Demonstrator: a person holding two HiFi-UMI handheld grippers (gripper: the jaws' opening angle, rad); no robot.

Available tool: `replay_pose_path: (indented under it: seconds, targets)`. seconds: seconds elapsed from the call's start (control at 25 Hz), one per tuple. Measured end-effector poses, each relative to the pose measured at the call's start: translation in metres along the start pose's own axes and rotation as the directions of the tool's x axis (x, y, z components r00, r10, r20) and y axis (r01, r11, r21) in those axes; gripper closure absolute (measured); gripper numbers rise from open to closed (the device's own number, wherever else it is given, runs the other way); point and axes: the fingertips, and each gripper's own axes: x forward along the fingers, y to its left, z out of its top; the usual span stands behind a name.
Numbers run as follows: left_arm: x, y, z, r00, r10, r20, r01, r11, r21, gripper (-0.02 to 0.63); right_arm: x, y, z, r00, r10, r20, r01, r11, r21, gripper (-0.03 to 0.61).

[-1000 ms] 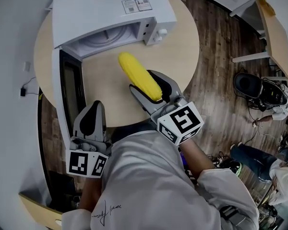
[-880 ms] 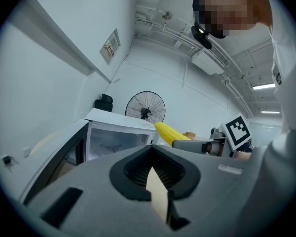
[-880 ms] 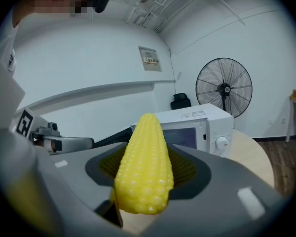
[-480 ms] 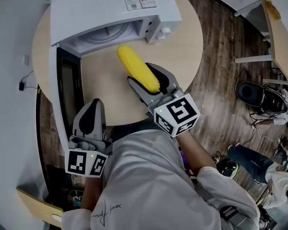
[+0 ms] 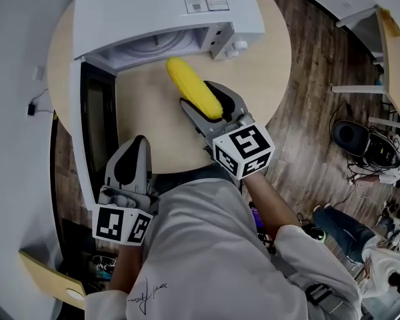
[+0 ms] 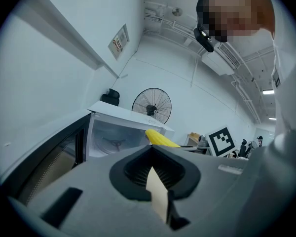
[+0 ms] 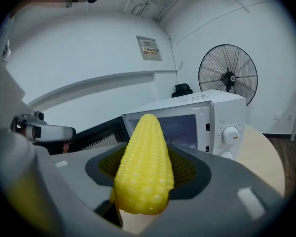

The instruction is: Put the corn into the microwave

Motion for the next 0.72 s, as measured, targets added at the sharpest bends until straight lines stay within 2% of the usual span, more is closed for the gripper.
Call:
replay_pose_path:
  seconds: [0.72]
  targets:
    - [0.013,0.013,-0.003,0.998,0.052,-0.024,-0.053,0.998,-0.031,0.618,0.08,-0.033,-0.012,0.998,0.024,-0.058,-0.024,1.0,-0.011,0.318]
